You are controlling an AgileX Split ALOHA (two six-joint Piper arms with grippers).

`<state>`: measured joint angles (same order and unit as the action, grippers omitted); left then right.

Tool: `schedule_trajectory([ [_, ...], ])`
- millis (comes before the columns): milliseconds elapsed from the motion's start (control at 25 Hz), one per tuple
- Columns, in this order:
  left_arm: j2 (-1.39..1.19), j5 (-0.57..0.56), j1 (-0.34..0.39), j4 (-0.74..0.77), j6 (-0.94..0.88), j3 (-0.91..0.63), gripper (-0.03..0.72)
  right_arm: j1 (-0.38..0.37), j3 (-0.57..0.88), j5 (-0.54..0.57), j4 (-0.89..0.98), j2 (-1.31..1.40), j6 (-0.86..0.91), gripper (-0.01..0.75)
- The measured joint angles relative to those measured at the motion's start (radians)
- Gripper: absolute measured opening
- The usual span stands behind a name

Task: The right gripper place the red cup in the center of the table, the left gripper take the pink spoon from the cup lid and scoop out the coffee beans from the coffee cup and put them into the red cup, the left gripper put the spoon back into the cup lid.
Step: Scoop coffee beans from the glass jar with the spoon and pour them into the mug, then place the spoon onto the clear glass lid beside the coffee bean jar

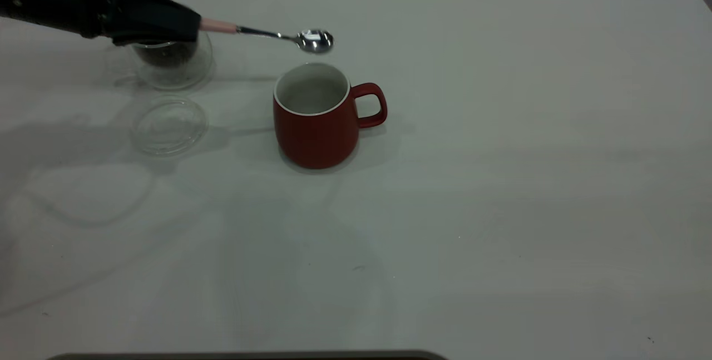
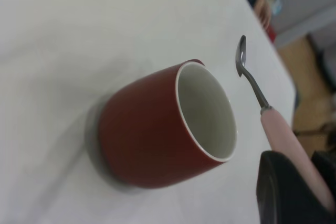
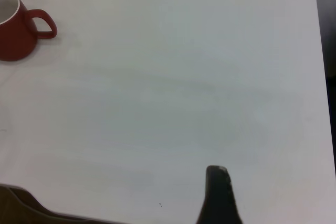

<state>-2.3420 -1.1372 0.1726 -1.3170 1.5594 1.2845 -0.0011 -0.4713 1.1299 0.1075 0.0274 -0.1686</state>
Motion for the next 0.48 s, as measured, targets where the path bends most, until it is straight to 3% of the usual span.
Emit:
schedule_trajectory([
  [280,0.047,-0.004,0.138,0.056,-0.202,-0.009,0.125,0.0,0.0,0.0,0.0,0.0,0.0,0.591],
  [480,0.092,-0.01,0.26,0.085,-0.22,-0.098,0.125,0.0,0.0,0.0,0.0,0.0,0.0,0.591],
])
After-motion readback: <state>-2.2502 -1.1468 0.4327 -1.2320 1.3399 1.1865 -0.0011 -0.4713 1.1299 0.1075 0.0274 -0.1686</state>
